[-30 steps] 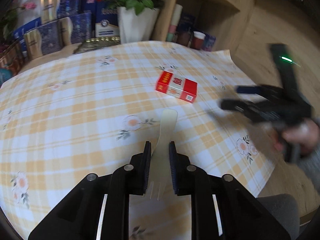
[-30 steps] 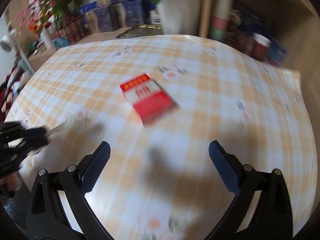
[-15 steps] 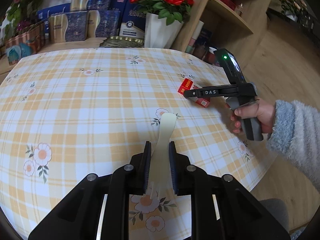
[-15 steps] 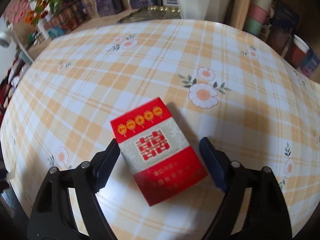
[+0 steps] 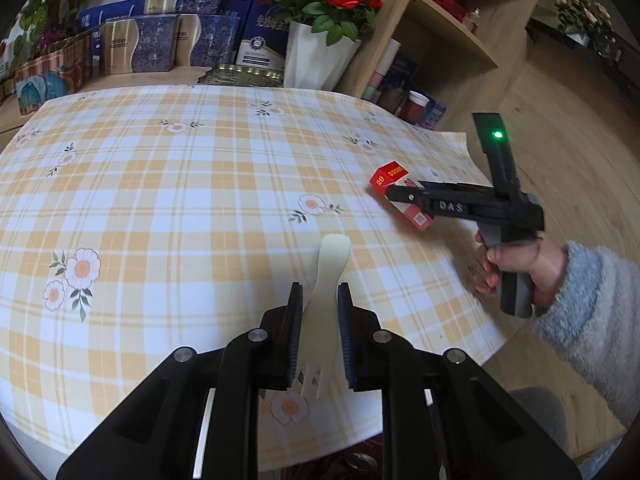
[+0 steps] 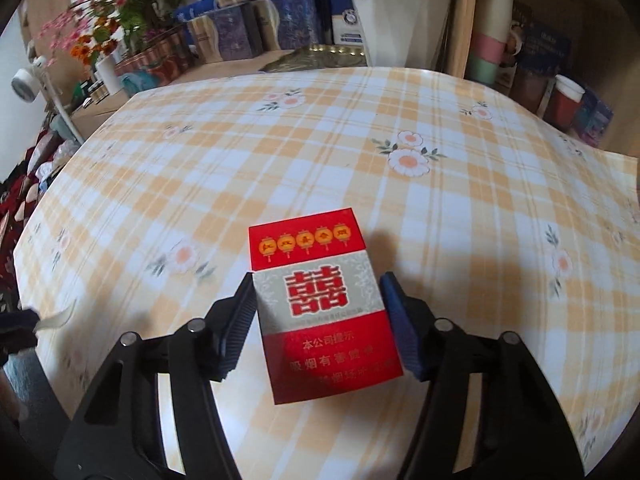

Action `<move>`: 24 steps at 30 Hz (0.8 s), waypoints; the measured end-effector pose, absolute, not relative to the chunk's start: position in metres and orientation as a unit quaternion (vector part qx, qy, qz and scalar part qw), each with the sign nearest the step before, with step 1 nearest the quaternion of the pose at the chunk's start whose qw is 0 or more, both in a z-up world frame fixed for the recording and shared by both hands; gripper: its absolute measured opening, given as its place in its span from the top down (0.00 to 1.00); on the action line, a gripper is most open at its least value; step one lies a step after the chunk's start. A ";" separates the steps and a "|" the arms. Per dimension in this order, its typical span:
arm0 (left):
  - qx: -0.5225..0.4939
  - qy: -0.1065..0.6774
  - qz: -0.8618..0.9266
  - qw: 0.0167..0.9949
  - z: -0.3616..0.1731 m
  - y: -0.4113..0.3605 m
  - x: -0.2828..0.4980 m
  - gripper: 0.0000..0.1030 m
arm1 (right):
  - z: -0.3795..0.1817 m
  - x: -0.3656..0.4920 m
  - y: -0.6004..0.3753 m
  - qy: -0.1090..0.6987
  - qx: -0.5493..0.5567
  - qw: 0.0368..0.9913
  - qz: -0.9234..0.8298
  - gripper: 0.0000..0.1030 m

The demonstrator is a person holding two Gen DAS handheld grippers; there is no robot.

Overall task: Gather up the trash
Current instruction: 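Carry the fork and cigarette box to the bin and release both tools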

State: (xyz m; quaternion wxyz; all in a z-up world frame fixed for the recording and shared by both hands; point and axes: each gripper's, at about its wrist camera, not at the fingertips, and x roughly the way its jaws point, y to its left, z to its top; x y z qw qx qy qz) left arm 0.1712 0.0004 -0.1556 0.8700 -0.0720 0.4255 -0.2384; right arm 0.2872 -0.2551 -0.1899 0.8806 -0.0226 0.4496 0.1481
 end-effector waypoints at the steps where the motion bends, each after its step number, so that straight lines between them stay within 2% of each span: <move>1: -0.072 0.425 -0.240 0.870 -0.155 0.000 0.168 0.83 | -0.188 0.277 -0.254 0.447 -0.018 0.882 0.151 0.39; 16: -0.064 0.425 -0.283 0.858 -0.136 -0.001 0.087 0.83 | -0.165 0.101 -0.261 0.421 0.101 0.887 0.161 0.40; 24: -0.036 0.422 -0.308 0.852 -0.134 -0.009 0.044 0.83 | -0.193 0.022 -0.247 0.446 0.125 0.872 0.158 0.40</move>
